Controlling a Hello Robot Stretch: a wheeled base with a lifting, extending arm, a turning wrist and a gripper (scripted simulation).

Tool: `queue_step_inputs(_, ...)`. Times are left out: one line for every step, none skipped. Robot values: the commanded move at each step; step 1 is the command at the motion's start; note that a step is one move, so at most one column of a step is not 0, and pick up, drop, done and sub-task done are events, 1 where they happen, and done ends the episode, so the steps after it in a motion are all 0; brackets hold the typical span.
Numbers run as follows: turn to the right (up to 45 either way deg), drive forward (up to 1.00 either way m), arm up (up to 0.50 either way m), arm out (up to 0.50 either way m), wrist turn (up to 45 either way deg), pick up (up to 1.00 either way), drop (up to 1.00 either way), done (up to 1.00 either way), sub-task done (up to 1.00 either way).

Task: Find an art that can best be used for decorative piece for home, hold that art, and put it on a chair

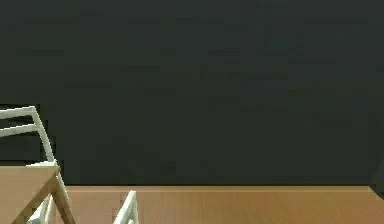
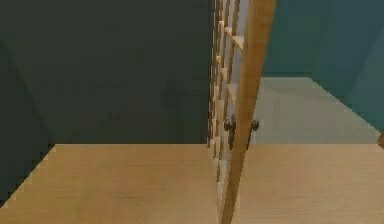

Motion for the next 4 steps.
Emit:
queue_step_inputs(45.0,0.00,0.00,0.00,0.0,0.00,0.00,0.00,0.00)
queue_step_inputs(-45.0,0.00,0.00,0.00,0.0,0.00,0.00,0.00,0.00)
queue_step_inputs(45.0,0.00,0.00,0.00,0.0,0.00,0.00,0.00,0.00)
queue_step_inputs(45.0,0.00,0.00,0.00,0.0,0.00,0.00,0.00,0.00)
